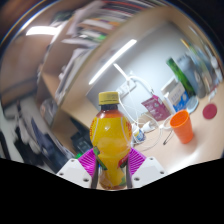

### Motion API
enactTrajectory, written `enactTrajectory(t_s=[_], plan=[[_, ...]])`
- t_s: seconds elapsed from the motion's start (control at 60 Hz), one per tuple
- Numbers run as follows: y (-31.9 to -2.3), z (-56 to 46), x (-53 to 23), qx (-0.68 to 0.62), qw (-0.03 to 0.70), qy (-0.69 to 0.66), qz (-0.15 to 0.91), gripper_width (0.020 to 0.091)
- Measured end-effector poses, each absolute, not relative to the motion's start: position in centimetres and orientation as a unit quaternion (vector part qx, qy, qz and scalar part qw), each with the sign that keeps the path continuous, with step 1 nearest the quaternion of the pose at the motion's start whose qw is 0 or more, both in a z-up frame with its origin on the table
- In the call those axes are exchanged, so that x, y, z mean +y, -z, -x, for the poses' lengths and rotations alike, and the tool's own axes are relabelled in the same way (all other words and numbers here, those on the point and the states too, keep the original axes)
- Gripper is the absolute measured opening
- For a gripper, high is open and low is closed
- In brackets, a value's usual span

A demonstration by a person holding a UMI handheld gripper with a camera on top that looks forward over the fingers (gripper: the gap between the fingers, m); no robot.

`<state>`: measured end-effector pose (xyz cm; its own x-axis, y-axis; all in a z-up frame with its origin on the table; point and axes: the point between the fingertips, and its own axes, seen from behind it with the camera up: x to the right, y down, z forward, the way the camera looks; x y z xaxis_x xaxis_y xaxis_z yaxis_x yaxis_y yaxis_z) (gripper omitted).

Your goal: Pour water

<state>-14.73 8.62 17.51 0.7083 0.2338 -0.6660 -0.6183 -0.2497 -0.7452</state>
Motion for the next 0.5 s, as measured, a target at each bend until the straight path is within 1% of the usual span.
enactTrajectory(t_s=[0.167,0.233,0.267,0.333,0.5], plan=[[-19.6,10.9,14.2,0.299,0.472,-0.553,0.618,0.0397],[-19.6,10.1,15.4,0.344,0.419,-0.605,0.583,0.0396],[-19.1,9.8,15.9,0.360,0.392,-0.624,0.572,0.0396],[-19.1,9.0,16.4,0.393,0.345,-0.662,0.537,0.0396],[-21.3,7.2,17.2,0.439,0.262,-0.748,0.424,0.0393]])
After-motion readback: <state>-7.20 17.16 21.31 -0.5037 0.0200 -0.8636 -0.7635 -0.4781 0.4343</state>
